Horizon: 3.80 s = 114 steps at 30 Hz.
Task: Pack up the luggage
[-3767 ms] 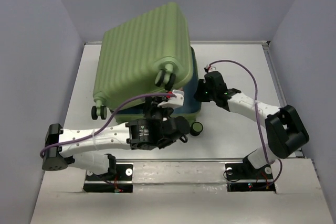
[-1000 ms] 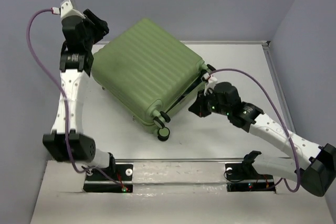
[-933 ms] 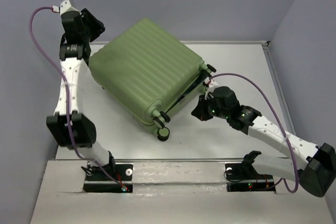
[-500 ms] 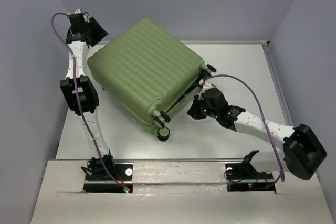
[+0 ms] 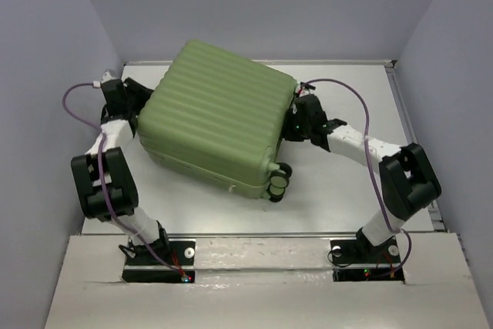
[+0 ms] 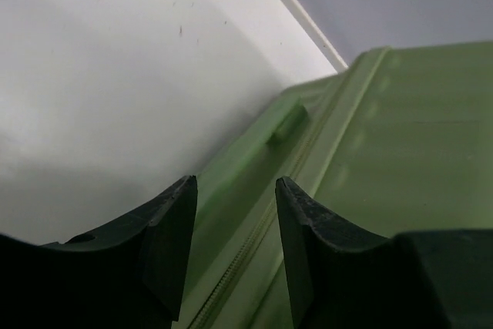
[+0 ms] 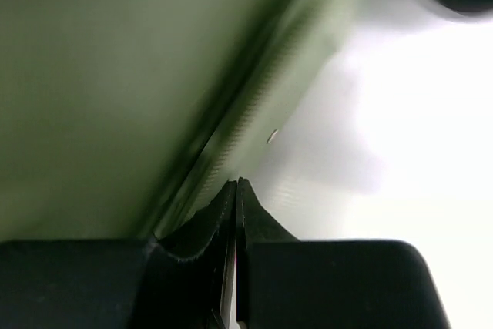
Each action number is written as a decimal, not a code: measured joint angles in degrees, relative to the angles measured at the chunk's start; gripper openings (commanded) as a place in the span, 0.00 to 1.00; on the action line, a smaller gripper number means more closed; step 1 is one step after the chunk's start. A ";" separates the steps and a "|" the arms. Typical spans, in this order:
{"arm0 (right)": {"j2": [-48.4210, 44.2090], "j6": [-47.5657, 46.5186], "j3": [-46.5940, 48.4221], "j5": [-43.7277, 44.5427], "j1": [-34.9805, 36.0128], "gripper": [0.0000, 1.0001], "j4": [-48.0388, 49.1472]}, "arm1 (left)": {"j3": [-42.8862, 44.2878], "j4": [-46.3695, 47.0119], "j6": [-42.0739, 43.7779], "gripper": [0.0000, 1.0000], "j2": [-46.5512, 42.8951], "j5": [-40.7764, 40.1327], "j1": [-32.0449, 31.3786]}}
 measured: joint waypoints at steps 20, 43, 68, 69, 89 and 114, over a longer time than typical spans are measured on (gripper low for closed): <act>31.04 -2.43 68.00 -25.09 -18.29 0.58 -15.61 | -49.22 -3.34 -7.56 0.56 -58.05 -2.19 -21.70; -35.67 -6.93 -33.05 -19.41 5.35 0.57 14.82 | -49.66 -7.04 -10.84 0.06 -64.22 -4.50 -52.02; -21.49 -6.69 -38.32 -20.46 6.97 0.07 44.41 | -49.13 -0.90 -12.92 0.08 -55.06 -10.05 -53.55; -21.64 -6.43 -38.69 -20.24 7.30 0.07 44.96 | -48.89 -0.68 -12.81 0.08 -54.47 -10.10 -53.55; -27.30 -0.17 -28.52 11.37 43.04 0.07 18.88 | -32.74 10.45 -12.07 0.06 -26.56 -11.23 -59.87; -40.96 2.32 -32.37 15.30 12.46 0.55 6.25 | -43.50 0.35 -7.93 0.39 -46.69 -14.97 -51.32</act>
